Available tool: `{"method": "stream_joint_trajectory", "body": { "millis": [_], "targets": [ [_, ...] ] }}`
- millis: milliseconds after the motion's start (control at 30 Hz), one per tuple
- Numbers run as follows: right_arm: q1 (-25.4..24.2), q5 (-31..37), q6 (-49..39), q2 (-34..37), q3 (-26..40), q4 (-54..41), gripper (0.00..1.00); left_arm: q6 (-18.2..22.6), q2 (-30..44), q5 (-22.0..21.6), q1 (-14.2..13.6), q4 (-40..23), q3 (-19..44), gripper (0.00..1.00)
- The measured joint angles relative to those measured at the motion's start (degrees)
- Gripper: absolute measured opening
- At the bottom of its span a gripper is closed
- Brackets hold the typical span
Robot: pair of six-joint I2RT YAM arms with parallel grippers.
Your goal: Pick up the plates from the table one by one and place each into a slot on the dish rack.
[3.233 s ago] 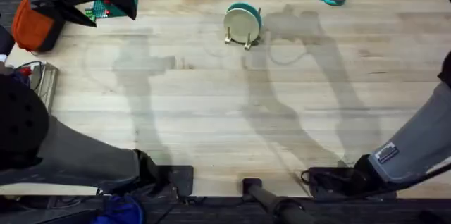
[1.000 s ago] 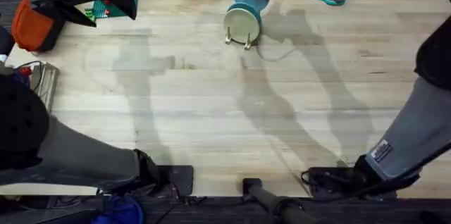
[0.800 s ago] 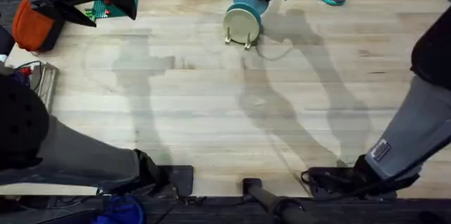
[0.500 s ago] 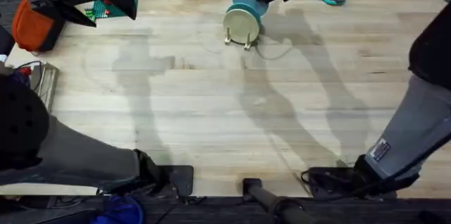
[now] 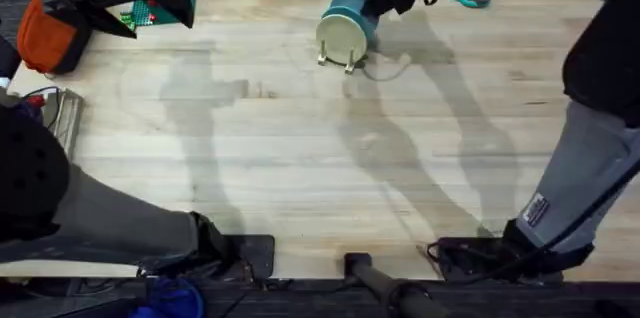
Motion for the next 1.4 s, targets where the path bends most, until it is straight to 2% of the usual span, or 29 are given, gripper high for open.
{"method": "stream_joint_trajectory", "body": {
  "millis": [367,967,1400],
  "targets": [
    [0.0,0.0,0.0,0.2,0.0,-0.2,0.031,0.0,0.0,0.0,0.0,0.0,0.0,0.993],
    [0.0,0.0,0.0,0.2,0.0,-0.4,0.288,0.0,0.0,0.0,0.0,0.0,0.0,0.993],
    [0.0,0.0,0.0,0.2,0.0,-0.3,0.314,0.0,0.0,0.0,0.0,0.0,0.0,0.993]
  ]
}}
